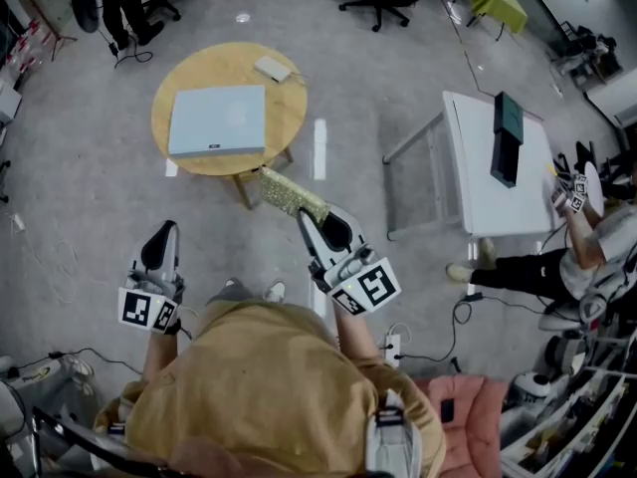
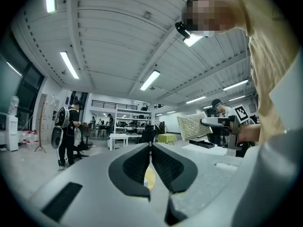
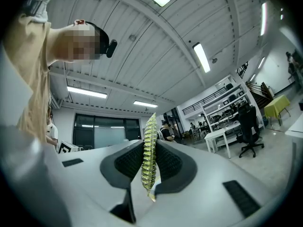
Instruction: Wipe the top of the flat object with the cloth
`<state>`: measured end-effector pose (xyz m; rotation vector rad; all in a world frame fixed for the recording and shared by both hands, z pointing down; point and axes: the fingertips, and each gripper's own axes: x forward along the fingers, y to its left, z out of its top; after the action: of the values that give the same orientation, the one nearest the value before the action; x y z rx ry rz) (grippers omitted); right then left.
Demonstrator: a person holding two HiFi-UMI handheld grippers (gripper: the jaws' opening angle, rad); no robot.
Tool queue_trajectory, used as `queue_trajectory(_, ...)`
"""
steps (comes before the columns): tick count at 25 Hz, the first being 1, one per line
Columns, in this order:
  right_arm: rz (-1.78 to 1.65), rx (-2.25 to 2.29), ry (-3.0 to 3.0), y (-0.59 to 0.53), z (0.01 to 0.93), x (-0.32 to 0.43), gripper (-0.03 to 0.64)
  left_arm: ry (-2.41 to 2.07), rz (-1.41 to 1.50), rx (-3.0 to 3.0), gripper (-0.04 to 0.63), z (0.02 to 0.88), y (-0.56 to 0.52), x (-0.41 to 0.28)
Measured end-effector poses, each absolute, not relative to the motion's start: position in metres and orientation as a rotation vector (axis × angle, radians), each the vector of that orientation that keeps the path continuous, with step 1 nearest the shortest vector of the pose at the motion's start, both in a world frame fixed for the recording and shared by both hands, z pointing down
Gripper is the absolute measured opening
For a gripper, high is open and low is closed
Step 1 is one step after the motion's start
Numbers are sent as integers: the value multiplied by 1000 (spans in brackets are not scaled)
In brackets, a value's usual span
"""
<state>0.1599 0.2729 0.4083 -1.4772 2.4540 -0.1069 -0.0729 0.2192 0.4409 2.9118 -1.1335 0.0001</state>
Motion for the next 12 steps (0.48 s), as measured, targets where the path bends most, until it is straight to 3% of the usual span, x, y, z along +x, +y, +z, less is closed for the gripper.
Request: queue_trajectory(12, -215, -1432, 2483, 248, 431, 142, 60, -1198, 59, 2831, 15, 466, 209, -100)
